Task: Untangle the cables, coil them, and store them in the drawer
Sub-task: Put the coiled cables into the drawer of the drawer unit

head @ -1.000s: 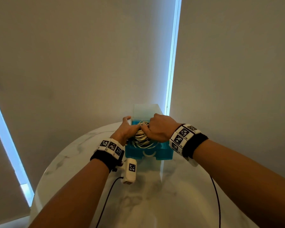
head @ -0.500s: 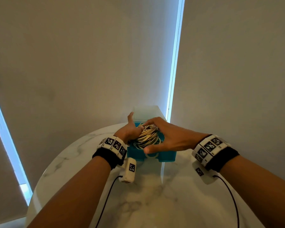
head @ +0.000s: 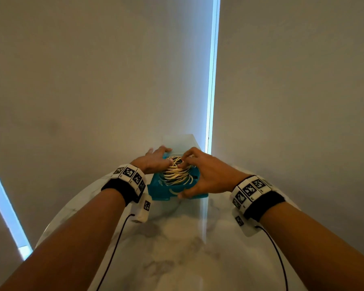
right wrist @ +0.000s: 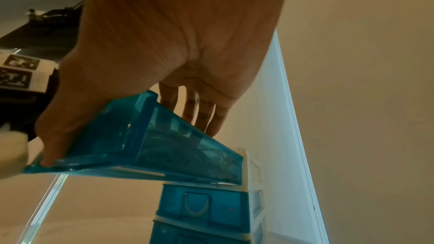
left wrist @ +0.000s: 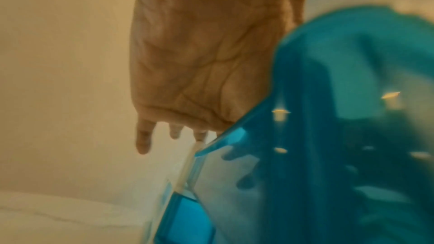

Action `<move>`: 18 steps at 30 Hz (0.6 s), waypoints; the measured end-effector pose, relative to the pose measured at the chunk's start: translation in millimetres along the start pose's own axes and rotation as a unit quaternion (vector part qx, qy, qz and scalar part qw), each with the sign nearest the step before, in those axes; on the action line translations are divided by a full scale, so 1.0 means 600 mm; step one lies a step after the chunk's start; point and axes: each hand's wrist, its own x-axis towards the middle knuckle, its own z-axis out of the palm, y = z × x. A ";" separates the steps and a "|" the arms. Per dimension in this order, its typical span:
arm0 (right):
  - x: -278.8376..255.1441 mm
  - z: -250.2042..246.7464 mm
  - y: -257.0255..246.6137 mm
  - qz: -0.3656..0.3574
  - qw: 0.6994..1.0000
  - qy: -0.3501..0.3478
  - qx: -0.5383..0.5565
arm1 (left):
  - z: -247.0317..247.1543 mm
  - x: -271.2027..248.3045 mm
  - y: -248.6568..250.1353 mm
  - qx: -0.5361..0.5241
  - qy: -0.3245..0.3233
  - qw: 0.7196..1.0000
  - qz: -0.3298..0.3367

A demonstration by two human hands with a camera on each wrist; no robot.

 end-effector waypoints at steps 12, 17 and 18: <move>-0.011 0.007 0.026 0.079 0.990 -0.021 0.113 | -0.023 0.023 0.025 0.111 0.116 0.986 0.052; -0.015 -0.002 0.033 0.087 0.986 -0.027 0.137 | 0.002 0.085 0.014 0.119 0.004 0.989 0.087; -0.013 -0.006 0.035 0.084 0.988 -0.027 0.130 | 0.005 0.088 0.011 0.121 0.000 0.988 0.100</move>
